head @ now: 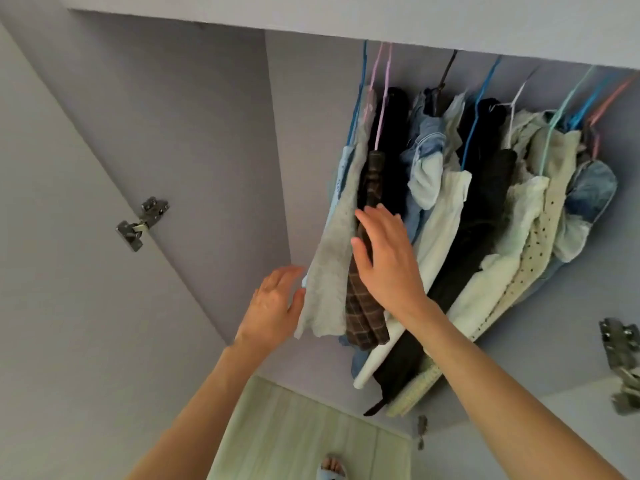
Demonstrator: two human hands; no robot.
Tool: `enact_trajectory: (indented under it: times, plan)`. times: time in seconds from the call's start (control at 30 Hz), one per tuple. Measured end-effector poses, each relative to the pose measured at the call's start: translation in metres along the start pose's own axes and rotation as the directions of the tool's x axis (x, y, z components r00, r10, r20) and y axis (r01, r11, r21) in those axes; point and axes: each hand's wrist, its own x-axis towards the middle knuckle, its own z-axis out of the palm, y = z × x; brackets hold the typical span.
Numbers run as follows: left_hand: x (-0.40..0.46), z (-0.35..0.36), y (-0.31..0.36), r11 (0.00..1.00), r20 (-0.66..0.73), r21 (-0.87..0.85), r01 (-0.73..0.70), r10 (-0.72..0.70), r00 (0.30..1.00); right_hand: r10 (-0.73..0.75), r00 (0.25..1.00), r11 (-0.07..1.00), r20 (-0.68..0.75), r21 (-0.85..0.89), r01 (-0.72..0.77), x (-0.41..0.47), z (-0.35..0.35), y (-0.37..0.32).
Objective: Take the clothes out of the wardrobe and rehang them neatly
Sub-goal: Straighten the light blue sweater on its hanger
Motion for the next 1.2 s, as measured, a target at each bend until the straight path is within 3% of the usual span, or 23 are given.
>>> enact_trajectory:
  times: [0.17, 0.37, 0.6, 0.8, 1.07, 1.2]
  plan:
    - [0.060, -0.009, 0.023, 0.997, -0.068, -0.077, -0.008, 0.002, 0.998, -0.105, 0.994, 0.989, 0.024, -0.102, 0.107, 0.052, 0.011, 0.017]
    - [0.123, -0.019, 0.045, 0.984, -0.165, -0.160, -0.082, 0.056, 0.985, -0.053, 0.997, 0.999, 0.059, 0.009, 0.052, 0.051, 0.018, 0.039]
    - [0.190, -0.010, 0.073, 0.972, -0.019, -0.221, -0.076, 0.073, 0.997, -0.016, 0.997, 1.000, 0.074, -0.024, 0.018, 0.042, 0.025, 0.060]
    - [0.223, -0.012, 0.072, 0.954, -0.046, -0.301, 0.001, -0.015, 0.999, -0.071, 0.997, 0.995, 0.036, -0.070, 0.073, 0.044, 0.029, 0.065]
    - [0.232, -0.016, 0.076, 0.905, -0.280, -0.424, -0.034, -0.095, 0.955, -0.099, 0.995, 0.993, -0.026, -0.064, 0.097, 0.045, 0.031, 0.071]
    - [0.230, -0.033, 0.076, 0.908, -0.346, -0.407, -0.093, -0.059, 0.936, -0.110, 0.993, 0.992, -0.048, -0.068, 0.107, 0.047, 0.033, 0.073]
